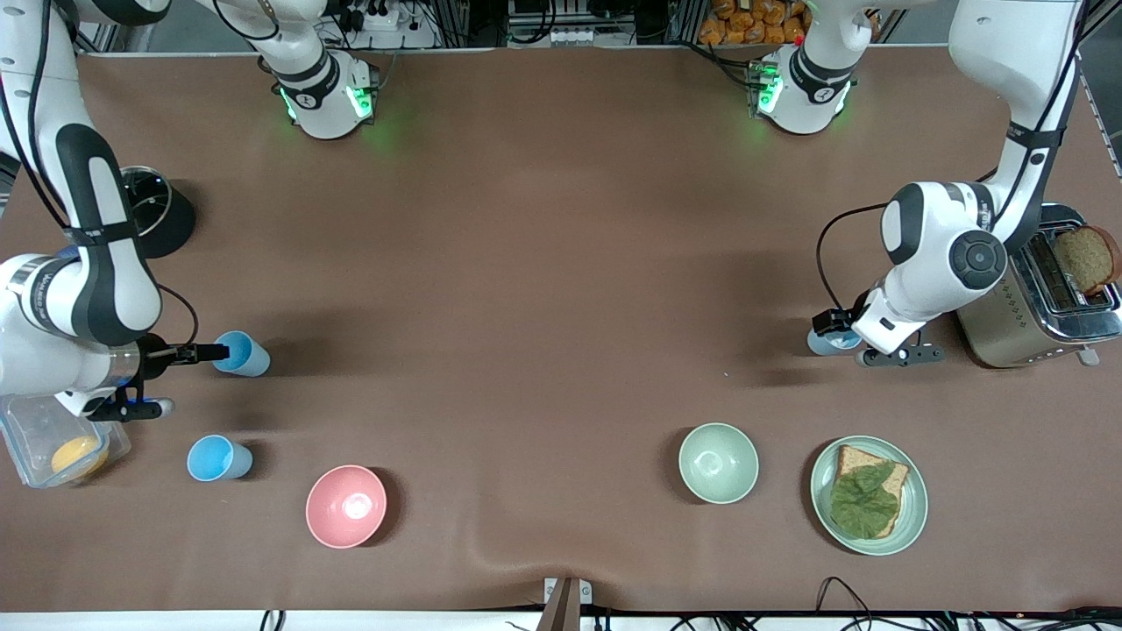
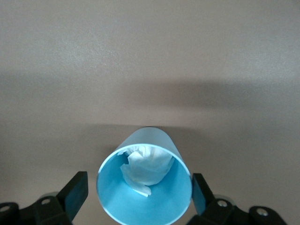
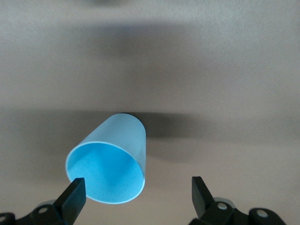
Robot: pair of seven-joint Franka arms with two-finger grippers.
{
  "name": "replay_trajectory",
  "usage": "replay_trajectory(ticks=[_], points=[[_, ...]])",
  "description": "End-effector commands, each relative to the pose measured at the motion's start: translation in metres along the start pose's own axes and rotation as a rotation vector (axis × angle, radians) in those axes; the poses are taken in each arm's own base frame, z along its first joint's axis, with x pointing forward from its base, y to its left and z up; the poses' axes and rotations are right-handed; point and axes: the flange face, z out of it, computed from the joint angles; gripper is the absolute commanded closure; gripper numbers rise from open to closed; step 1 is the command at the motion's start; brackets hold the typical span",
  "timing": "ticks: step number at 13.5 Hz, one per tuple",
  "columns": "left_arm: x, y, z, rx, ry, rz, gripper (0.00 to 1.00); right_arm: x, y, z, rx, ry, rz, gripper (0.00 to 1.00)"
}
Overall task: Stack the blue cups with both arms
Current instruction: 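Lift the blue cups off the table with both grippers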
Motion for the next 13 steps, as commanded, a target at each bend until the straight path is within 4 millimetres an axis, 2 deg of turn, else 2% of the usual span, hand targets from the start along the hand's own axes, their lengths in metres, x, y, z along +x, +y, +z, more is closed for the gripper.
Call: replay_trajectory(ticks=[1,5,6,8,9,13], points=[[-0.002,-0.004,-0.005,-0.007,0.013,0.013,0.02,0.001,0.001,0.019,0.015,-0.028,-0.018,0.0],[-0.001,-0.006,0.0,-0.007,0.007,0.008,0.03,0.004,0.011,0.031,0.015,-0.001,-0.006,0.0],[0.0,-0.006,0.0,-0.007,0.006,0.008,0.03,0.004,0.011,0.034,0.015,0.001,-0.006,0.21],[0.0,-0.005,0.0,-0.007,0.006,0.009,0.04,0.001,0.012,0.041,0.02,-0.012,-0.003,0.87],[0.0,-0.005,0.001,-0.007,0.005,0.009,0.05,0.0,0.012,0.044,0.024,-0.018,-0.003,1.0],[0.0,-0.005,0.005,-0.007,0.0,0.008,0.08,-0.001,0.01,0.041,0.023,-0.017,-0.004,1.0]])
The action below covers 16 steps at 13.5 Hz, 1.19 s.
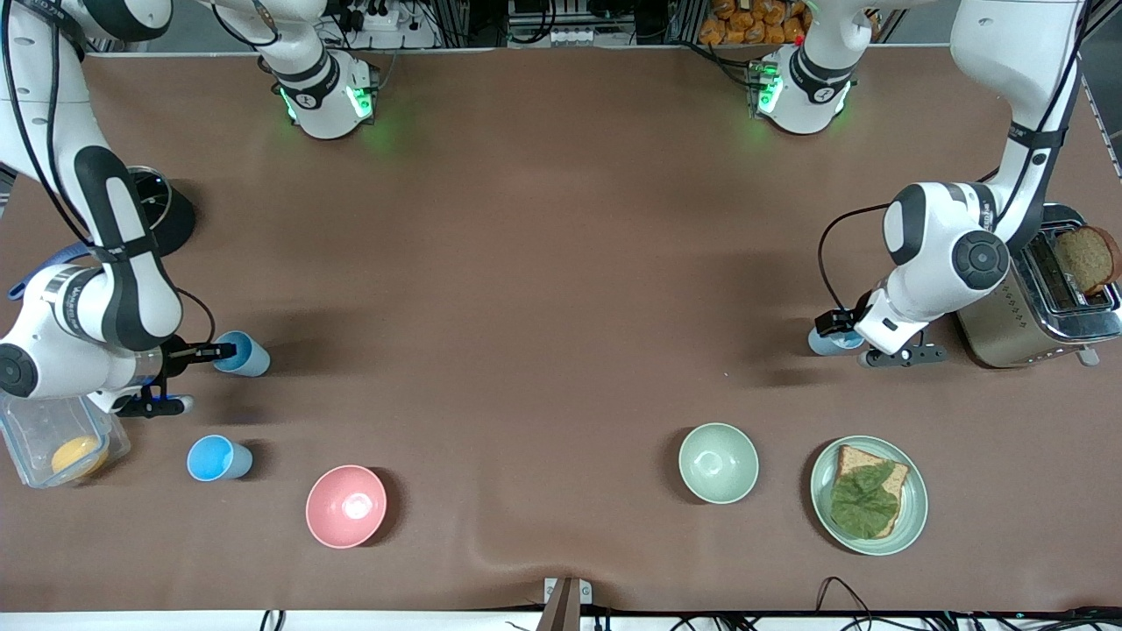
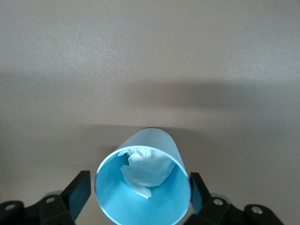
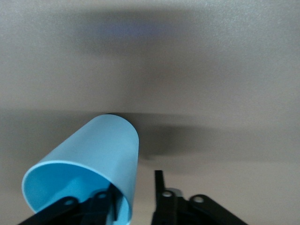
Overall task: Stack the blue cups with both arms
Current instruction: 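Lift the blue cups off the table with both grippers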
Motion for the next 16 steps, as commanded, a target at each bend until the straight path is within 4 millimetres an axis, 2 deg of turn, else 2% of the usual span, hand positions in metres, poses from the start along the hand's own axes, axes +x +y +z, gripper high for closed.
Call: replay_trajectory(ticks=[1,3,7,9,10,11,12,16], points=[[0.001,-0.002,0.004,-0.008,0.009,0.015,0.08,-0.004,0.002,-0.005,0.01,0.009,-0.01,1.0],[0.002,-0.002,0.005,-0.008,0.009,0.015,0.1,-0.006,-0.003,-0.014,0.006,0.011,-0.02,1.0],[0.003,0.0,0.003,-0.01,0.015,0.015,0.11,-0.015,-0.025,-0.05,-0.009,0.02,-0.035,1.0],[0.003,0.0,0.003,-0.01,0.015,0.015,0.21,-0.019,-0.037,-0.062,-0.015,0.015,-0.048,1.0],[0.003,0.0,0.003,-0.009,0.015,0.018,0.36,-0.021,-0.043,-0.065,-0.016,0.006,-0.054,1.0],[0.003,0.002,0.003,-0.009,0.014,0.018,0.47,-0.021,-0.048,-0.065,-0.016,0.0,-0.06,1.0],[0.003,0.005,0.002,-0.012,0.015,0.016,0.54,-0.022,-0.051,-0.069,-0.018,-0.003,-0.065,1.0],[0.007,0.042,-0.012,-0.039,0.034,-0.023,0.54,-0.026,-0.063,-0.072,0.016,-0.023,-0.065,1.0]])
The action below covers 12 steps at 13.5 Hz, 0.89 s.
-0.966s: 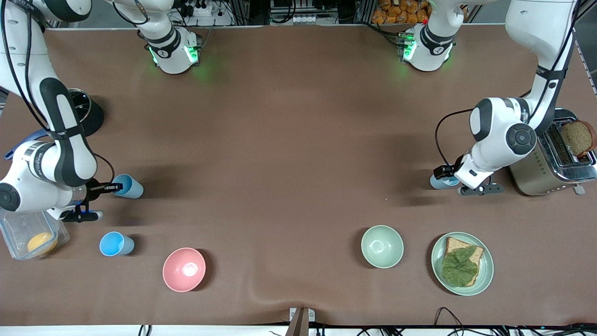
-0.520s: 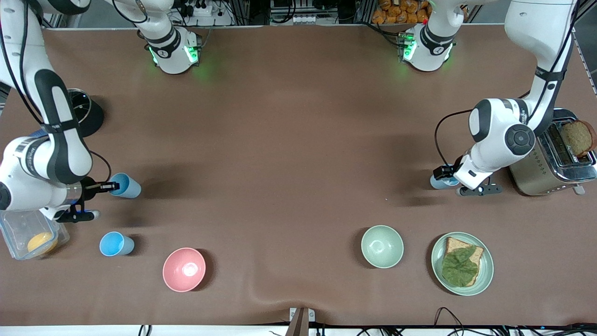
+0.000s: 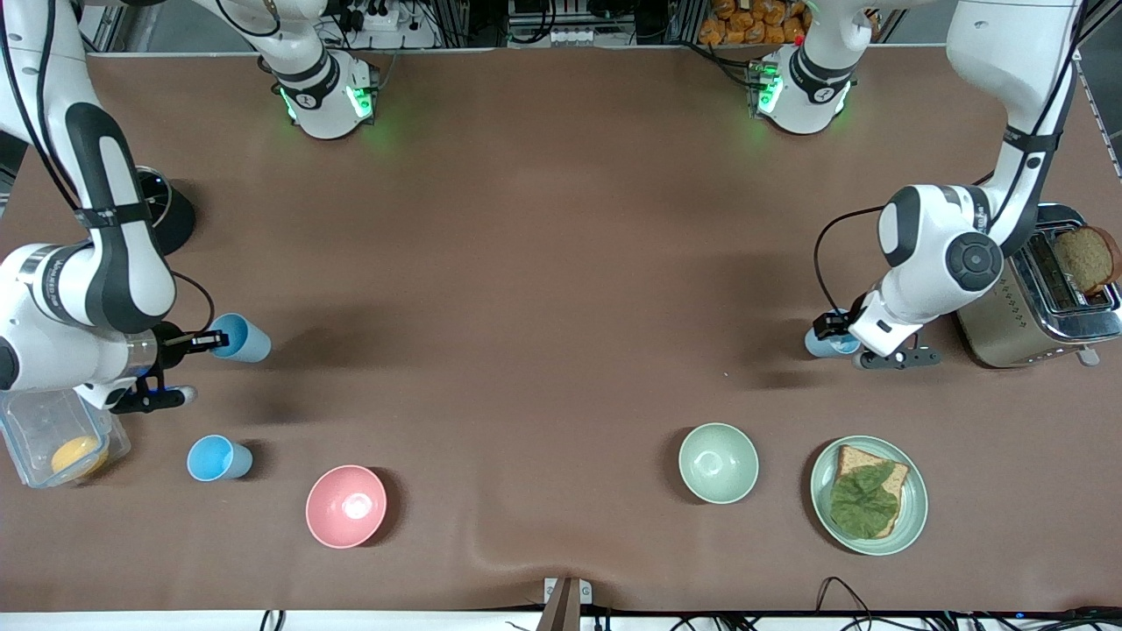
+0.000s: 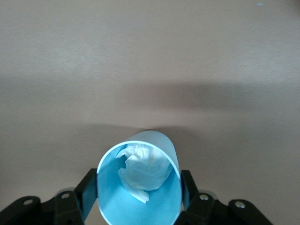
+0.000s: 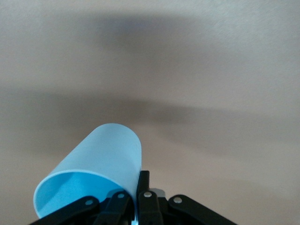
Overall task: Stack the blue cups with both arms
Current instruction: 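Set the cup mid-table with the left gripper while the right gripper follows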
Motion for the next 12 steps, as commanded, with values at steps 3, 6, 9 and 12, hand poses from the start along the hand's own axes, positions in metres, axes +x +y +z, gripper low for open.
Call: replay_trajectory(ticks=[3,6,9,12], points=[[0.001,0.078,-0.022,-0.057,0.021,-0.102,0.53,-0.008,-0.012,-0.01,0.014,-0.003,0.008,1.0],[-0.015,0.165,-0.033,-0.098,0.023,-0.205,0.53,-0.01,-0.014,-0.011,0.016,-0.01,0.006,1.0],[-0.034,0.251,-0.036,-0.12,0.021,-0.303,0.53,-0.011,-0.02,-0.015,0.016,-0.014,-0.001,1.0],[-0.053,0.33,-0.031,-0.136,-0.003,-0.388,0.53,-0.012,-0.03,-0.021,0.035,-0.014,0.03,1.0]])
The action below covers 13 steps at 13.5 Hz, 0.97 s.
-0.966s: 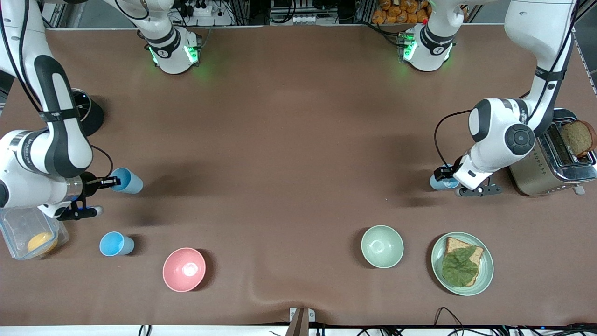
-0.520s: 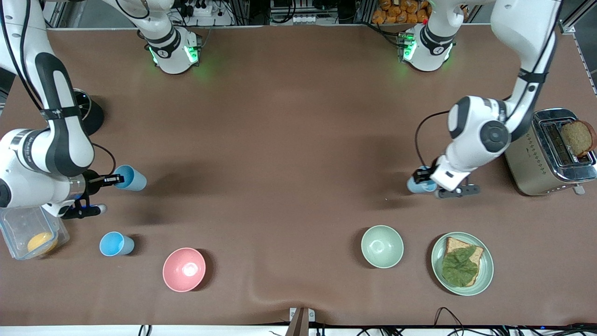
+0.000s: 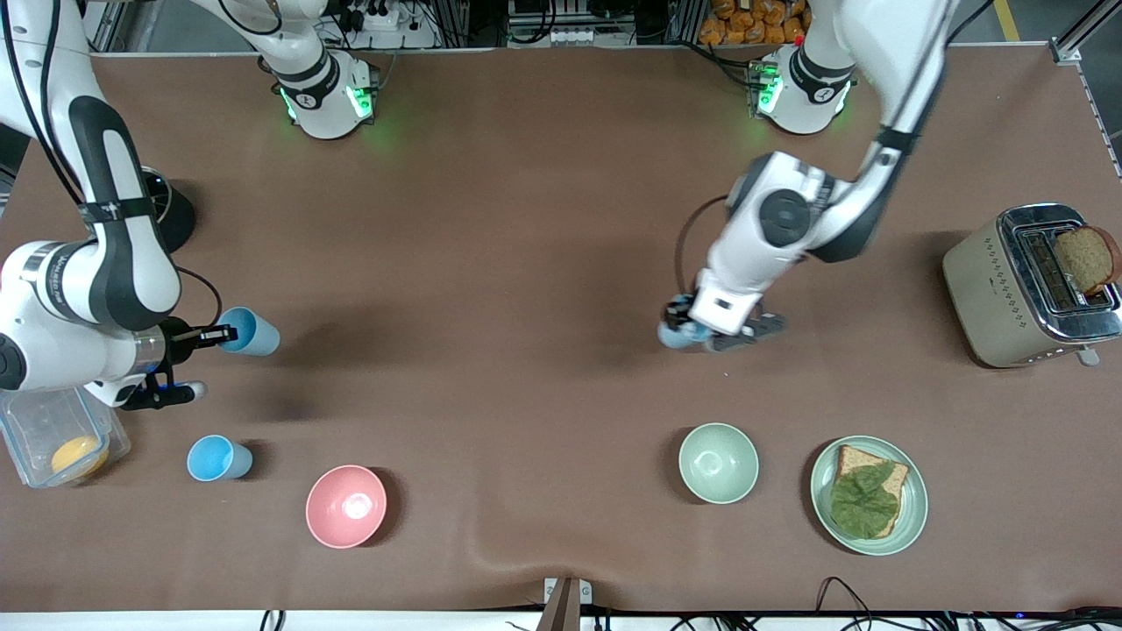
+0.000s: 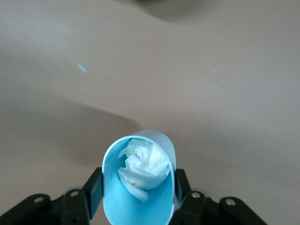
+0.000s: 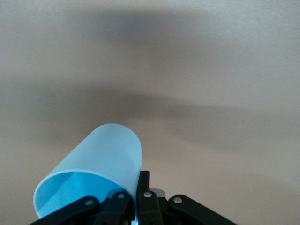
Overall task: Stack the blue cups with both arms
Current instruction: 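Set the cup mid-table with the left gripper while the right gripper follows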
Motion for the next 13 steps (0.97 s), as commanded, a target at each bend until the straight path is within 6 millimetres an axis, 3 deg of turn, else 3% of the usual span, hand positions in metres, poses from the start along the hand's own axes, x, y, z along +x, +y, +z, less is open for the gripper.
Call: replay_trajectory(ticks=[1,3,5,7,9,11,13], points=[[-0.033,0.061,0.015,0.0,-0.021,-0.073,0.53,-0.01,-0.015,-0.017,0.014,0.004,0.042,1.0],[-0.057,0.092,0.02,0.021,-0.003,-0.097,0.53,-0.01,-0.028,-0.017,0.008,-0.008,0.063,1.0],[-0.088,0.118,0.038,0.054,0.016,-0.103,0.53,-0.011,-0.045,-0.022,-0.002,-0.007,0.086,1.0],[-0.104,0.135,0.05,0.06,0.043,-0.12,0.53,-0.01,-0.064,-0.022,0.004,-0.02,0.128,1.0],[-0.119,0.14,0.063,0.075,0.047,-0.106,0.5,-0.01,-0.088,-0.019,0.079,-0.045,0.183,1.0],[-0.126,0.141,0.066,0.083,0.051,-0.095,0.37,-0.009,-0.101,-0.014,0.085,-0.058,0.228,1.0],[-0.131,0.142,0.066,0.095,0.051,-0.115,0.0,-0.008,-0.118,-0.009,0.079,-0.07,0.252,1.0]])
